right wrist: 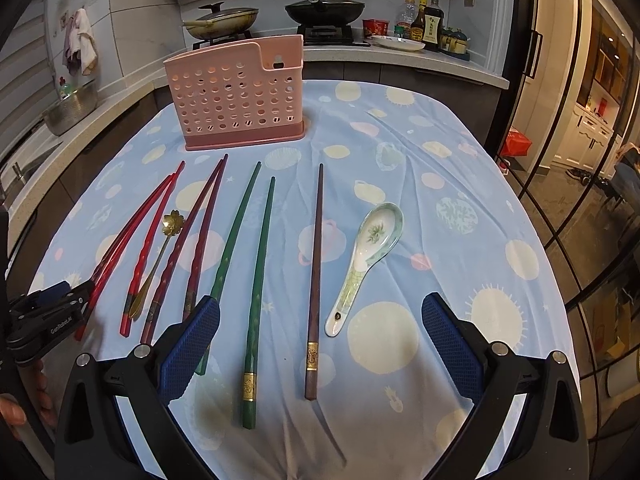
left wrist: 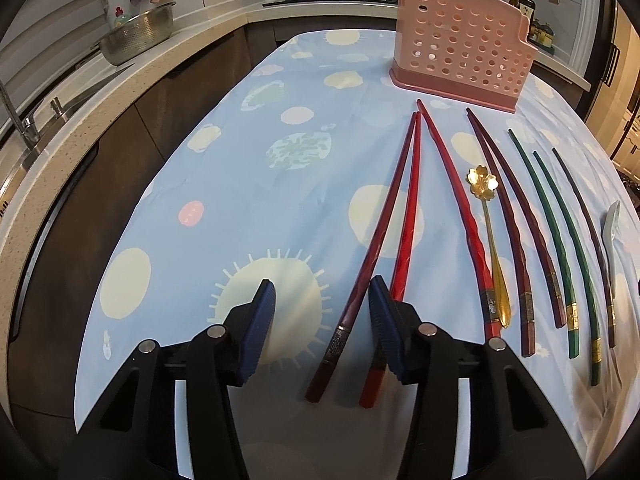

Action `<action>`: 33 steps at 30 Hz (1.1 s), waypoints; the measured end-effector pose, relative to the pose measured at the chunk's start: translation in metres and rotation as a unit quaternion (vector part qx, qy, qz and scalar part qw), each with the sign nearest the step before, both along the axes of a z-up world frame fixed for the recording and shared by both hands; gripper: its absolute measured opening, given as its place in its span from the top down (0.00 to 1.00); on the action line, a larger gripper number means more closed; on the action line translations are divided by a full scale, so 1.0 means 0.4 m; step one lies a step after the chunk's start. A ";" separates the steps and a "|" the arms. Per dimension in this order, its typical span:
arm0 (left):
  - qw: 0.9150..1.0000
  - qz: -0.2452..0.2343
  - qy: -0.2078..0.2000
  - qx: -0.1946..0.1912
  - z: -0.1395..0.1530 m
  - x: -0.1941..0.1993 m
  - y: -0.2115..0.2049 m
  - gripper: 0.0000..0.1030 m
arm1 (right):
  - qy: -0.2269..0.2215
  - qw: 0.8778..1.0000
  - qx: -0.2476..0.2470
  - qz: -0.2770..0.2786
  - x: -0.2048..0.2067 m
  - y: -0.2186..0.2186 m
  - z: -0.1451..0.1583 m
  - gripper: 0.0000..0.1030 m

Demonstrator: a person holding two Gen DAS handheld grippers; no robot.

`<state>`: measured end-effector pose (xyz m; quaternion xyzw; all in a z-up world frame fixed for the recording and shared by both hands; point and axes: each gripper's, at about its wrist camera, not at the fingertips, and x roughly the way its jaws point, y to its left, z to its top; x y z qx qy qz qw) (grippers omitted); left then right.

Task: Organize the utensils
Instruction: 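Lower the left tool onto the red chopstick pair and close it, then lower the right tool onto the white ceramic spoon handle and close it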

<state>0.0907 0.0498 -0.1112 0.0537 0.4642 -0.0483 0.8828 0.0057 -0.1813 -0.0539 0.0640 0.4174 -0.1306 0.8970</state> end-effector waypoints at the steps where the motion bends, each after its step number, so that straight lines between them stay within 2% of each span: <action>1: 1.000 -0.003 0.001 -0.002 0.000 -0.001 -0.001 0.60 | 0.000 1.000 0.000 0.000 -0.001 -0.001 -0.002 0.06; 6: 1.000 -0.011 0.004 -0.007 0.003 -0.004 -0.011 0.76 | 0.000 1.000 0.004 -0.001 -0.003 -0.009 -0.010 0.06; 8: 1.000 -0.015 0.005 -0.008 0.004 -0.005 -0.015 0.85 | 0.002 1.000 0.005 -0.002 -0.004 -0.014 -0.014 0.06; 12: 1.000 -0.015 0.009 -0.013 0.006 -0.003 -0.014 0.88 | 0.008 1.000 0.007 -0.011 -0.008 -0.039 -0.028 0.06; 18: 1.000 -0.008 0.013 -0.026 0.017 -0.001 -0.015 0.93 | 0.018 0.999 0.011 -0.047 -0.020 -0.117 -0.052 0.13; 23: 1.000 -0.011 0.010 -0.024 0.022 -0.003 -0.032 0.94 | 0.024 0.998 0.015 -0.058 -0.005 -0.159 -0.071 0.23; 32: 1.000 -0.003 0.010 -0.018 0.026 0.002 -0.037 0.94 | 0.041 0.999 0.023 -0.026 0.054 -0.135 -0.115 0.49; 33: 1.000 -0.002 0.011 -0.017 0.026 0.004 -0.036 0.94 | 0.038 0.999 0.024 -0.024 0.057 -0.133 -0.115 0.49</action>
